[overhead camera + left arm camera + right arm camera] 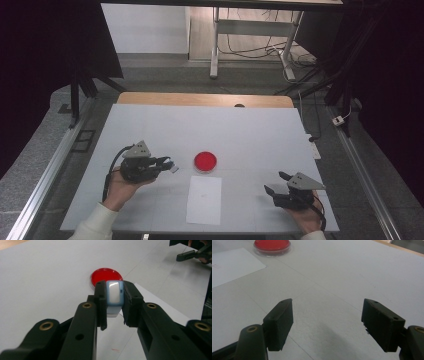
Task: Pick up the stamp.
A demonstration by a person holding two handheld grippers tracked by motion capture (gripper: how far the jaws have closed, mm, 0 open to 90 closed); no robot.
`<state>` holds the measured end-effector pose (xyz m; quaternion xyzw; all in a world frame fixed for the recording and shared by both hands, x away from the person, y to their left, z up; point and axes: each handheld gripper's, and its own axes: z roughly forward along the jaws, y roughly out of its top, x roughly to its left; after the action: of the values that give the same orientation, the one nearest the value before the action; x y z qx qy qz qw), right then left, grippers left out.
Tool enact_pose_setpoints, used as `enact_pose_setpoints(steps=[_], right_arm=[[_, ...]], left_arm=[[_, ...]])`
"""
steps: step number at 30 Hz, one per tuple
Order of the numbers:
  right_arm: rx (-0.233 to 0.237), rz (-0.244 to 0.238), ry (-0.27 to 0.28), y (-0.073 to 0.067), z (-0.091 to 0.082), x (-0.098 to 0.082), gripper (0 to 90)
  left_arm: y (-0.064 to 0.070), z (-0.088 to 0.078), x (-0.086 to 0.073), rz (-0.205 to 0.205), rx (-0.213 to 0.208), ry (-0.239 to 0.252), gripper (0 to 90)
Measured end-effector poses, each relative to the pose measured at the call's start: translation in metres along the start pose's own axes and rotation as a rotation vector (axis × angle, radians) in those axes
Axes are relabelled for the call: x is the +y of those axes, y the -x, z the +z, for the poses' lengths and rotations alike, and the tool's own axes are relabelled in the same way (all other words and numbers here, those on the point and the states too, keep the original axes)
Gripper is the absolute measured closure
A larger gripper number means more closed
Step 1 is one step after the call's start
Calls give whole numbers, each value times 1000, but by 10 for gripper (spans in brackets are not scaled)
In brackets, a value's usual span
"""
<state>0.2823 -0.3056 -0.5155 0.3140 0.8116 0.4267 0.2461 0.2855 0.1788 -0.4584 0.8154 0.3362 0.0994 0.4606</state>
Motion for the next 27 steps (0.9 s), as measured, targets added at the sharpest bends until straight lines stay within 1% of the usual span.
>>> enact_pose_setpoints(steps=[8,16,27], right_arm=[[-1,-1,-2,-1,1,0,249],[-6,0,-5,-1,1,0,249],[-6,-1,-6,-1,1,0,249]], left_arm=[[7,6,5,7,-20,13,755],[14,16,10,19,-40,8,754],[29,32,21,60,-65,-9,754]])
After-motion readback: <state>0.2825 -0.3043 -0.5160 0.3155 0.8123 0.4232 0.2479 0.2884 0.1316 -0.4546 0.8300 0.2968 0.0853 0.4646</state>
